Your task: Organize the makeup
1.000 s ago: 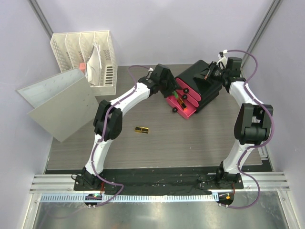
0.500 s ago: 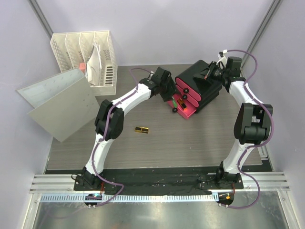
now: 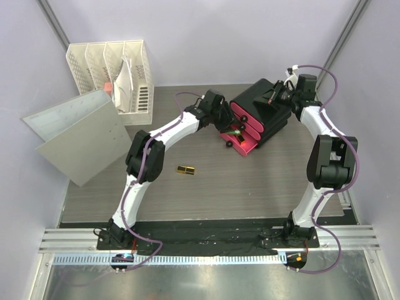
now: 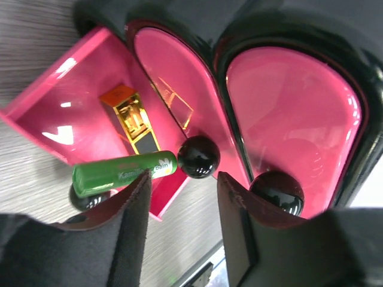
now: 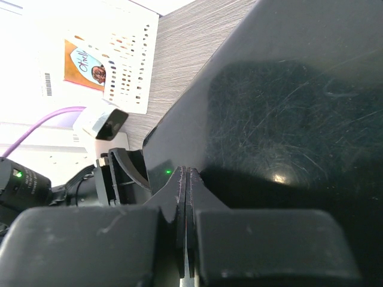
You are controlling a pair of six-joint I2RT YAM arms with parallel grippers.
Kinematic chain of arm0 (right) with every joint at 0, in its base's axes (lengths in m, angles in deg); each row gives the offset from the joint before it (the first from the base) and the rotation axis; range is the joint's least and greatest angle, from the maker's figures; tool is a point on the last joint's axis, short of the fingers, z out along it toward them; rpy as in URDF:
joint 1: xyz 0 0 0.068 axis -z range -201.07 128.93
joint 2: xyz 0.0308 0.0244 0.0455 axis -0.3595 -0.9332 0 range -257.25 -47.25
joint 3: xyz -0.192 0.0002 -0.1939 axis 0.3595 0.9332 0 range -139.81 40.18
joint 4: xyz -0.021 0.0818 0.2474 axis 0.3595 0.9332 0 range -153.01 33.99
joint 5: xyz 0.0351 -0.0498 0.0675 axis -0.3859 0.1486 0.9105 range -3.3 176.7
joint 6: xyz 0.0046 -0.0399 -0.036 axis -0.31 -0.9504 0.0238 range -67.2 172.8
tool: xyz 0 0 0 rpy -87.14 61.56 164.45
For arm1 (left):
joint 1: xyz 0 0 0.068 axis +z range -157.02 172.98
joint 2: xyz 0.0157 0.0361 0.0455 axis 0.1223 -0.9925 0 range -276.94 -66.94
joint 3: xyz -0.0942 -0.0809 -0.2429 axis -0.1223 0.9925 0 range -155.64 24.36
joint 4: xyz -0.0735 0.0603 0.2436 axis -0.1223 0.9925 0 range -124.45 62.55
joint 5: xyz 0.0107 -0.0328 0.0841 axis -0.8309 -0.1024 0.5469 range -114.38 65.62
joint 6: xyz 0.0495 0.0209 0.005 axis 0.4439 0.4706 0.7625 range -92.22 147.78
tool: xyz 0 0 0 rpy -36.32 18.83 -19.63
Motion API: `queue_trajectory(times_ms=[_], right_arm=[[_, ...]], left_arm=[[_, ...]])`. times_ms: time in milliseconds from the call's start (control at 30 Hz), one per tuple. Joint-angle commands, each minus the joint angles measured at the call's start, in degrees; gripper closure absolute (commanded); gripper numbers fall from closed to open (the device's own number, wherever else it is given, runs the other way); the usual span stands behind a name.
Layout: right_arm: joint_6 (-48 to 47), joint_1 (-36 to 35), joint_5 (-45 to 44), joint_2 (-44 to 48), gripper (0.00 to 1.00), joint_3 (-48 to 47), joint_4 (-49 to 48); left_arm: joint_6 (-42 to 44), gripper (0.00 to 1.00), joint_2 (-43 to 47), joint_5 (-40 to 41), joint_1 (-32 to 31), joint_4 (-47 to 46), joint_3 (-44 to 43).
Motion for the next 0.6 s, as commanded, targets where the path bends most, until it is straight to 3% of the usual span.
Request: queue_trajectory(times_ms=[0, 200, 567], right_arm=[[-5.18, -0.62, -9.05, -6.66, 0.99, 5.55, 18.06], [-5.09, -0.62, -8.96, -6.67, 0.99, 5.64, 18.06], [-5.18, -0.62, -8.96, -6.66, 0.99, 5.90, 17.97]], left_arm=[[-0.65, 0.55, 0.89, -4.21, 0.10, -8.55, 1.49], [-0.29, 0.63, 1.69, -3.86, 0.19, -11.72, 3.43], [1.38, 0.80, 0.81, -3.43, 0.36, -5.84, 4.14]])
